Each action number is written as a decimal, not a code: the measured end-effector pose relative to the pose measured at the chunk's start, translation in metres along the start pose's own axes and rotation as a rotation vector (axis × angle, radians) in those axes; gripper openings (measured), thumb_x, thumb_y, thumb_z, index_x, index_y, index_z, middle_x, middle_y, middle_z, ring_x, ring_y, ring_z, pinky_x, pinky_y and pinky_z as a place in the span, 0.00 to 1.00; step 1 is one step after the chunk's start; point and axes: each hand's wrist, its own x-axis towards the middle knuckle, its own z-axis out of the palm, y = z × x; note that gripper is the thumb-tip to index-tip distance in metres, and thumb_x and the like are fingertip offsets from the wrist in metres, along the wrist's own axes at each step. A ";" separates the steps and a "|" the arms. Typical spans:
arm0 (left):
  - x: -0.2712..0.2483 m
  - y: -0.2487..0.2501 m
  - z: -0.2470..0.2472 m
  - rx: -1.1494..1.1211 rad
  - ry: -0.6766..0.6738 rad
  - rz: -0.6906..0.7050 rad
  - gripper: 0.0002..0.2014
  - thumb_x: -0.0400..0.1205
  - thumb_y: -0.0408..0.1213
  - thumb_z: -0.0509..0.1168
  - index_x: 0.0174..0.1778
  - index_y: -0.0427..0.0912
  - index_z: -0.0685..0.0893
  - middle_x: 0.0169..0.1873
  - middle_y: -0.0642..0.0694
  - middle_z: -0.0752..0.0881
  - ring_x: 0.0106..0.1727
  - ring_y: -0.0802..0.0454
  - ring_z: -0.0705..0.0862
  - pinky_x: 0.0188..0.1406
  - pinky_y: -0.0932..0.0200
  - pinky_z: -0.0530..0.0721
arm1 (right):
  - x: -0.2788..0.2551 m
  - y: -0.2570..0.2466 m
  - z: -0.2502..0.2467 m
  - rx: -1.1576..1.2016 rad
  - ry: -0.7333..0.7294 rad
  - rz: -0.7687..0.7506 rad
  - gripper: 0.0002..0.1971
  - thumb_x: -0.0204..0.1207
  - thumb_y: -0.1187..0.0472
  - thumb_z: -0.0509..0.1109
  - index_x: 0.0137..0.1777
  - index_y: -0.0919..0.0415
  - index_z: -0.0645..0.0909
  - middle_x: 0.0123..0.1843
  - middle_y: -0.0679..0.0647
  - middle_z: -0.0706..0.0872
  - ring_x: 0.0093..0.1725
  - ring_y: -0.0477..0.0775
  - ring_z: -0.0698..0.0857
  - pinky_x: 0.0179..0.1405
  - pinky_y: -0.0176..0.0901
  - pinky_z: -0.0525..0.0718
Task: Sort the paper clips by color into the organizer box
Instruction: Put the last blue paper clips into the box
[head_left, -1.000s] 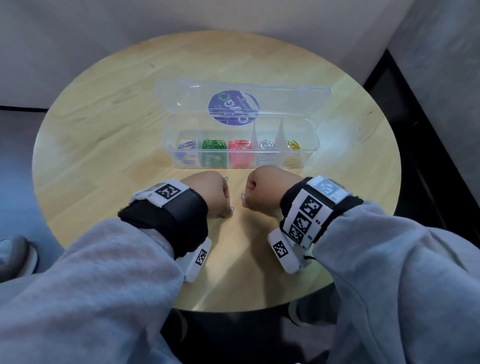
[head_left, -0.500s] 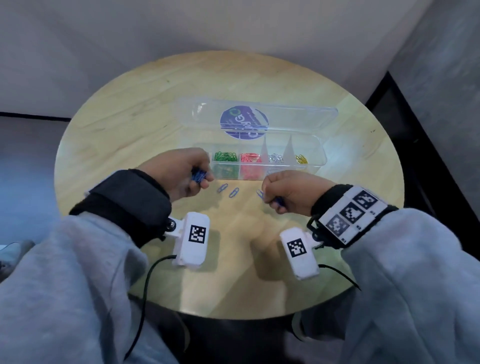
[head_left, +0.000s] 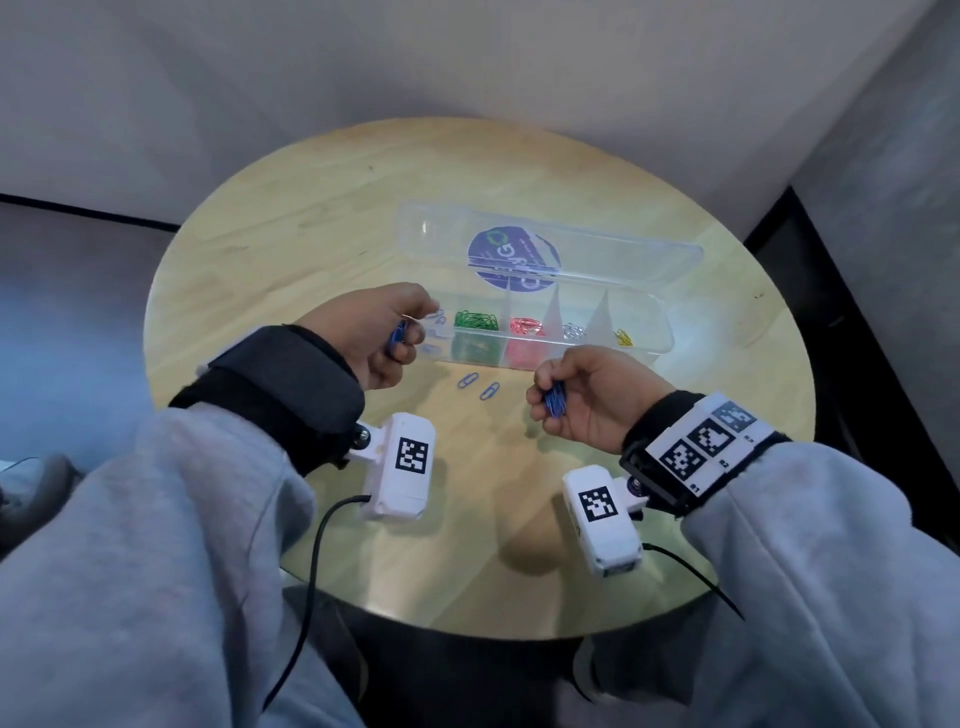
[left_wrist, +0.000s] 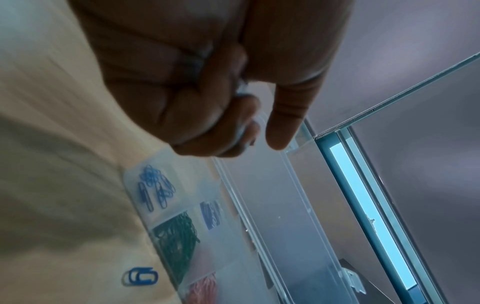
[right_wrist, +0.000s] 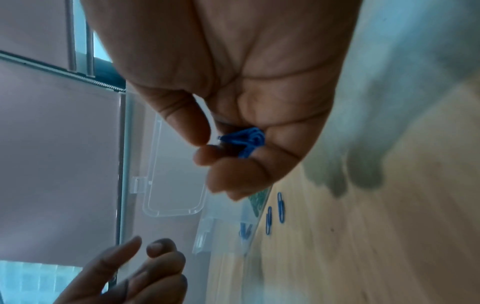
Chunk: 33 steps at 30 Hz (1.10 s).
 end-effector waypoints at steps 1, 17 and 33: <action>0.001 0.000 -0.001 -0.008 0.005 -0.002 0.09 0.79 0.40 0.61 0.33 0.48 0.71 0.21 0.52 0.66 0.13 0.60 0.61 0.11 0.73 0.53 | 0.001 -0.001 0.003 -0.048 0.006 -0.005 0.13 0.78 0.68 0.51 0.32 0.63 0.70 0.31 0.57 0.74 0.23 0.50 0.76 0.18 0.34 0.76; 0.001 -0.008 -0.014 0.231 0.062 -0.026 0.09 0.81 0.44 0.62 0.37 0.46 0.75 0.26 0.51 0.67 0.25 0.55 0.60 0.16 0.70 0.55 | 0.047 -0.017 0.048 -1.875 0.092 -0.262 0.22 0.72 0.68 0.68 0.63 0.47 0.73 0.42 0.47 0.76 0.43 0.54 0.77 0.33 0.41 0.73; 0.003 -0.007 -0.012 0.158 0.048 -0.015 0.09 0.81 0.43 0.62 0.37 0.44 0.76 0.26 0.49 0.71 0.24 0.56 0.66 0.12 0.71 0.63 | 0.036 -0.004 0.044 -1.846 0.202 -0.179 0.13 0.78 0.55 0.60 0.54 0.61 0.82 0.50 0.54 0.86 0.50 0.56 0.85 0.50 0.45 0.84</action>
